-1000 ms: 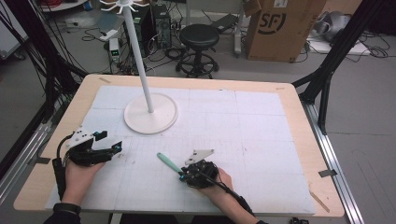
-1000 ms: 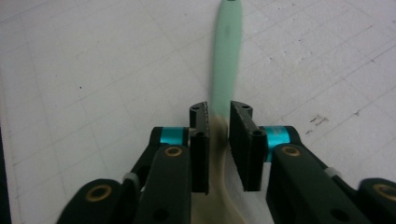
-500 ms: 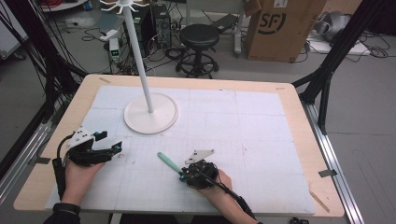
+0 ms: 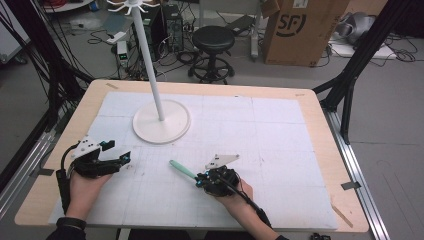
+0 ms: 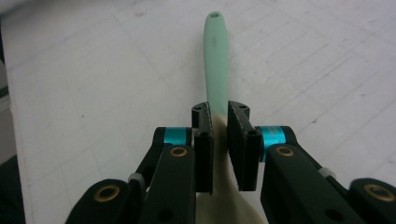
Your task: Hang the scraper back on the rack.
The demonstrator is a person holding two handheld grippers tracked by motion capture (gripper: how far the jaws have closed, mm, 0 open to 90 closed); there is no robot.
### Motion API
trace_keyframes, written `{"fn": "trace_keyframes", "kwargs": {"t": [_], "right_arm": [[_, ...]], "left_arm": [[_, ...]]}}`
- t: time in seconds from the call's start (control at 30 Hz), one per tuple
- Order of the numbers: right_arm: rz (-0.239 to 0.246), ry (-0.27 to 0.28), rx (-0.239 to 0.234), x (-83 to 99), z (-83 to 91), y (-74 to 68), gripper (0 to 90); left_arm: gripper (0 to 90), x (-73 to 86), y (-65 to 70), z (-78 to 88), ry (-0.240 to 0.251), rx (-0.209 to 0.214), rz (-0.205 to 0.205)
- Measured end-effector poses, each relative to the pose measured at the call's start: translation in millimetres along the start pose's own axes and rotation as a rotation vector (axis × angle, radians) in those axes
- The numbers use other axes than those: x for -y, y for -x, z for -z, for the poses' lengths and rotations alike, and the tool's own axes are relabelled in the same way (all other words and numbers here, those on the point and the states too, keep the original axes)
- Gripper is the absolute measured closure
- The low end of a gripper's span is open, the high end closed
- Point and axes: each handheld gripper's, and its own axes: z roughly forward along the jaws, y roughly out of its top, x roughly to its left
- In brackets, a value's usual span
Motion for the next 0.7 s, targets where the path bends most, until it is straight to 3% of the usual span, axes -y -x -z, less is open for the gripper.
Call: {"fn": "trace_keyframes", "kwargs": {"t": [0.17,0.37,0.47,0.67,0.7], "right_arm": [[-0.046,0.042,-0.013,-6.1,11.7,11.2,81.3],[-0.060,0.111,-0.013,-19.5,30.3,22.3,81.4],[-0.075,0.173,-0.011,-36.4,48.8,32.0,81.5],[-0.071,0.224,-0.019,-63.8,73.5,41.9,81.4],[-0.062,0.238,-0.022,-76.4,82.7,45.1,81.5]], "left_arm": [[24.4,-0.3,-0.1,0.7,0.007,0.001,0.002],[24.4,-0.3,-0.6,0.8,0.007,0.002,0.007],[24.5,-0.2,-0.7,0.3,0.006,0.004,0.007],[24.6,0.1,-0.3,-0.6,0.006,0.007,0.010],[24.6,0.1,-0.3,-0.6,0.005,0.009,0.009]]}}
